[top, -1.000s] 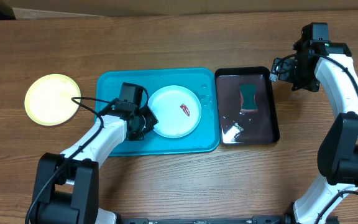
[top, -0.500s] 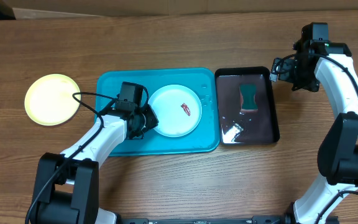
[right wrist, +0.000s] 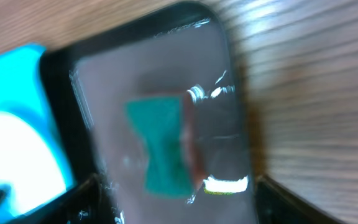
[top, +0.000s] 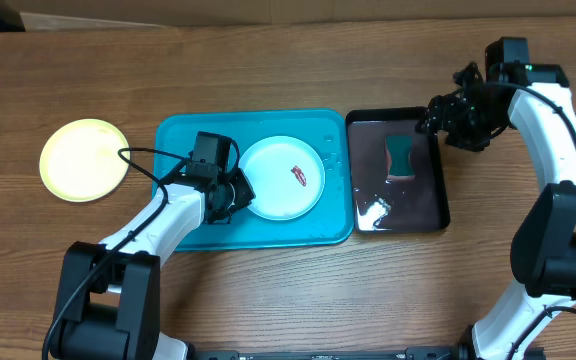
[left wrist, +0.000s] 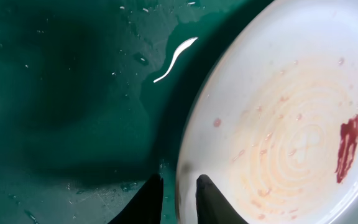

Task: Clean dirty plates on tray and stack at the side
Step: 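Move the right gripper down to the green sponge in the black tray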

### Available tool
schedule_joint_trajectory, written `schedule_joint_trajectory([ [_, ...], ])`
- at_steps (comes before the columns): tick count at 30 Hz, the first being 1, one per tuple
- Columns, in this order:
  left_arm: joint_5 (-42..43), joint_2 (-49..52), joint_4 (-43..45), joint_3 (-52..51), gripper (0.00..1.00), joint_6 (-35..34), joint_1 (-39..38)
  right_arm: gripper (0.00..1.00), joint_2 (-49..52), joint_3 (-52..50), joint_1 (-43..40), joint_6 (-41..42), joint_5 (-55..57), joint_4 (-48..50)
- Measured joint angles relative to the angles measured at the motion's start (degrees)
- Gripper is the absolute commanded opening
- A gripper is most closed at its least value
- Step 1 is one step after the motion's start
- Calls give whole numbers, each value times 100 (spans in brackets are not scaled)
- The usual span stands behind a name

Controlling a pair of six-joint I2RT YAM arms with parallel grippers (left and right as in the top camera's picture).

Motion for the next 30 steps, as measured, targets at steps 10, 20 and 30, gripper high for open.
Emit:
schedule_joint_trajectory([
  [10, 0, 33, 2, 0, 22, -2, 0, 79, -258, 472, 1108, -149, 568, -752],
  [20, -2, 33, -28, 0, 24, 0, 0, 79, -258, -686, 2059, -42, 2426, 592],
  [30, -2, 35, -26, 0, 25, 0, 0, 79, -258, -1832, 1910, 101, 2802, 1805],
])
